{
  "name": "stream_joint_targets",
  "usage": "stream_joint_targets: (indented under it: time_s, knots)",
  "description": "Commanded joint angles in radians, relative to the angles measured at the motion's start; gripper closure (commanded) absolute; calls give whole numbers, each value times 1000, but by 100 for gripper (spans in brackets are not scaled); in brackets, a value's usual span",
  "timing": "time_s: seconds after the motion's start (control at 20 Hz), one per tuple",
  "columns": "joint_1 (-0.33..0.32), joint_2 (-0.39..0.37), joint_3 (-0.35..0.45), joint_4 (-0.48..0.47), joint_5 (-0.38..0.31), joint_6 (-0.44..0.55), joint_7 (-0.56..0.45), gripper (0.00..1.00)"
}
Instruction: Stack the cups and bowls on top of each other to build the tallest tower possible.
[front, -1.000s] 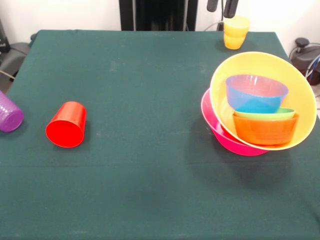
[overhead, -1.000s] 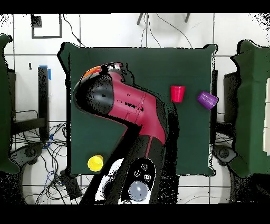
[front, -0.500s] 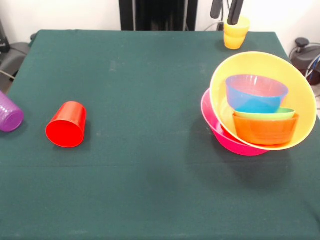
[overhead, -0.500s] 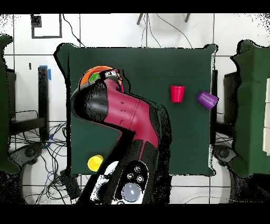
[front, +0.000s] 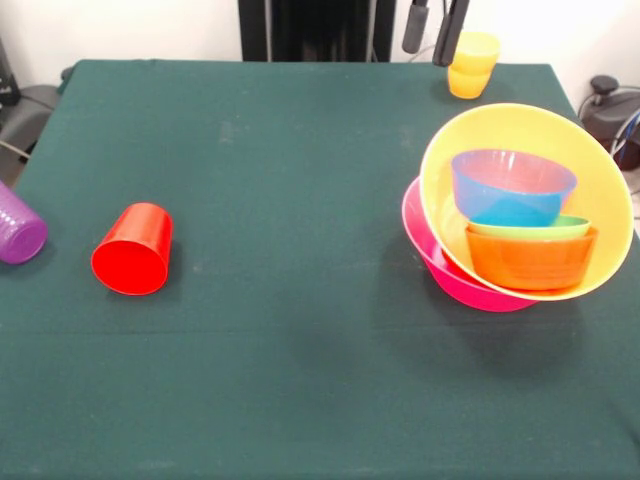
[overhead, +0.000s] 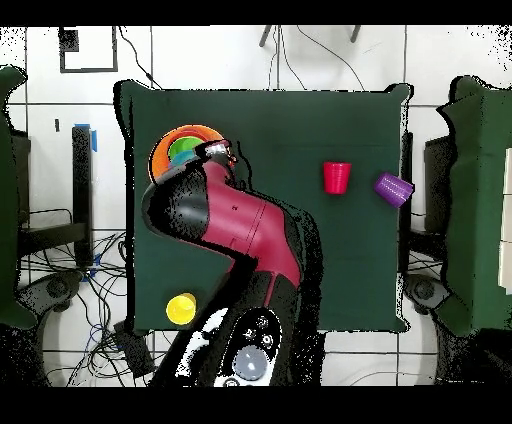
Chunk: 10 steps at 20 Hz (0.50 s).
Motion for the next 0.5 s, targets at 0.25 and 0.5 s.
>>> stream_joint_targets:
  time_s: [0.25,0.5]
  knots:
    - [45,43,86,145,-10,-53,127,0]
    - [57,43,93,175,10,-81,151,0]
